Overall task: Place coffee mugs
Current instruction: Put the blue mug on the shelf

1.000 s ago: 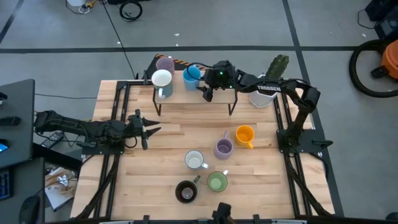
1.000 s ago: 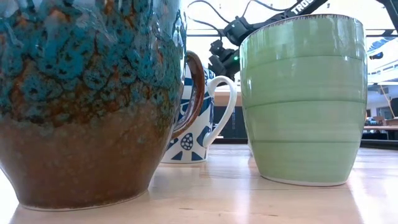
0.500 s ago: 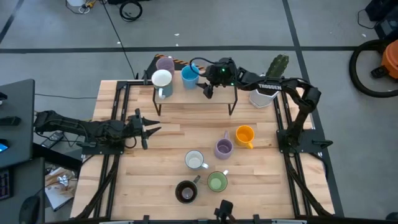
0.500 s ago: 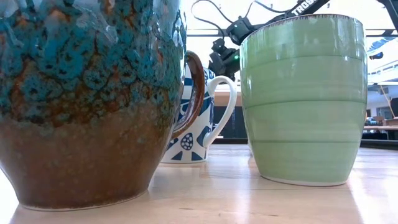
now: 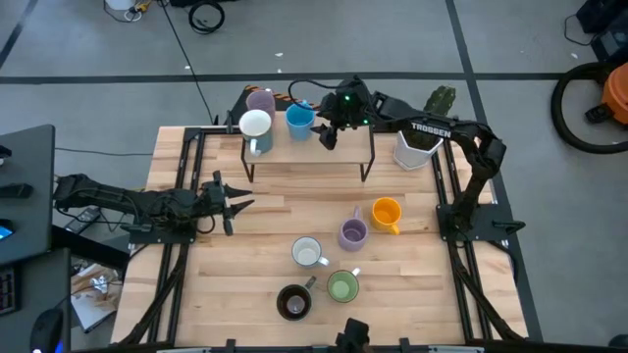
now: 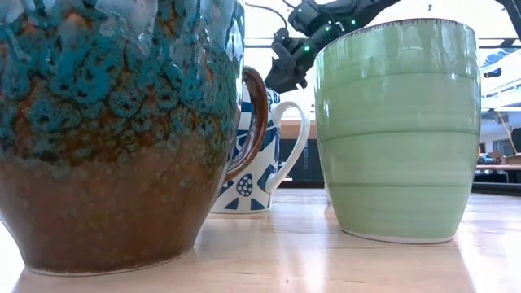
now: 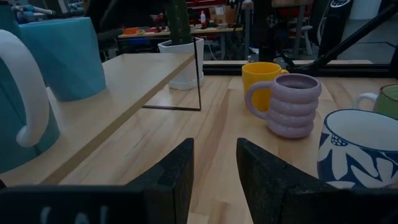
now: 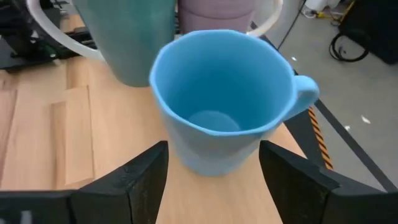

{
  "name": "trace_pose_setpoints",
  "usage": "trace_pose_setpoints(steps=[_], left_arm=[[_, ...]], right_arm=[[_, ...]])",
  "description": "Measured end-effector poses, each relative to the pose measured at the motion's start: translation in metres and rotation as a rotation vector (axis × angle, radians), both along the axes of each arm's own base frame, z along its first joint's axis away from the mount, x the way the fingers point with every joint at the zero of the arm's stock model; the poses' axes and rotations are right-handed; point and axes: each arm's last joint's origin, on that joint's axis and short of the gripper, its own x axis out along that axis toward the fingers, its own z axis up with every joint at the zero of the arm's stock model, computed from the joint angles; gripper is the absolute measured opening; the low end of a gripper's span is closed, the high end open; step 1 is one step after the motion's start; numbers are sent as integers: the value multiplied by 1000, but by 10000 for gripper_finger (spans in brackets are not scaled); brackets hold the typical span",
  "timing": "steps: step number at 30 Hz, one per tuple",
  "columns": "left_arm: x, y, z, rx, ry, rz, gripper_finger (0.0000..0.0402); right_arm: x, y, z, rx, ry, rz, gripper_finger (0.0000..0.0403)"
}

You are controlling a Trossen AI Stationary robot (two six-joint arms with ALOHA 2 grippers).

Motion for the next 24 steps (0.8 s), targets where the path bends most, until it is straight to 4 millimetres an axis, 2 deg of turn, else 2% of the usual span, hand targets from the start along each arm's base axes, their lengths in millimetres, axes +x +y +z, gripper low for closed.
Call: trace_pose_setpoints(steps=[5,14,24], left_arm=[[0,0,0,0,0,0,128],[0,0,0,0,-1,0,128],[0,0,1,-2,-8,0,128]], right_arm=[[1,2,-9,-11,27,-31,256],[4,1,-19,-23,-24,-33,256],[24,-8,-47,-13,-48,24,256]])
